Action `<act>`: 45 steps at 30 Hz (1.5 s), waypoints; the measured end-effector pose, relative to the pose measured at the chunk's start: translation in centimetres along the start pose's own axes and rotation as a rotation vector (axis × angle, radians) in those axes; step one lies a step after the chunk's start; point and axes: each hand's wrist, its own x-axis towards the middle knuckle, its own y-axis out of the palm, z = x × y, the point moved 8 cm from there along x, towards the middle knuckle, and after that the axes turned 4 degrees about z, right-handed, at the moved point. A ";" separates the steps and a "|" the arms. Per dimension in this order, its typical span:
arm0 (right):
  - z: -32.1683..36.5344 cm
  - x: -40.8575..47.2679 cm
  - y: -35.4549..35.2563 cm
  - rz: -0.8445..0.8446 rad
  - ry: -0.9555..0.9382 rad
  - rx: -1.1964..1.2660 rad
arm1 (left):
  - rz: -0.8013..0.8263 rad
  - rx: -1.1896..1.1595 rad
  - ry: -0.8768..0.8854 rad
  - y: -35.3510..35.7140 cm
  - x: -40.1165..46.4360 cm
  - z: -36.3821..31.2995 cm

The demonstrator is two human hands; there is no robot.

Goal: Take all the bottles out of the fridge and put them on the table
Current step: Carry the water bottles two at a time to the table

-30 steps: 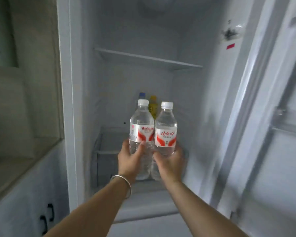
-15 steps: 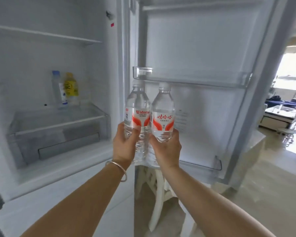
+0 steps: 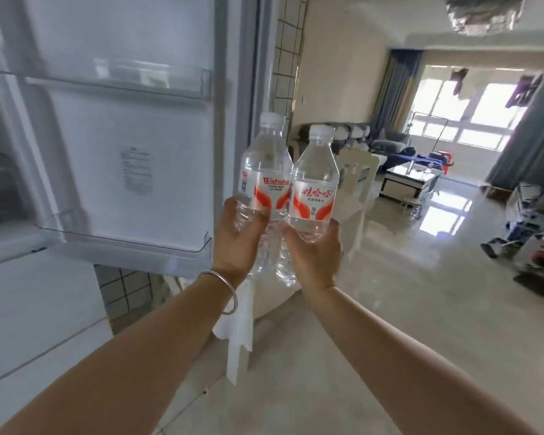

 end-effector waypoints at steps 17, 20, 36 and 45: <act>-15.3 24.4 -4.4 -0.055 0.156 -0.121 | -0.050 0.000 -0.148 19.7 15.2 16.0; -17.1 29.9 -2.5 -0.039 0.139 -0.152 | -0.082 0.012 -0.177 21.6 19.9 18.9; -30.3 54.9 17.6 0.486 0.135 -0.044 | -0.378 0.198 -0.410 20.5 41.1 38.8; -35.7 59.4 32.6 1.035 0.189 -0.004 | -0.506 0.229 -0.530 12.6 46.0 49.5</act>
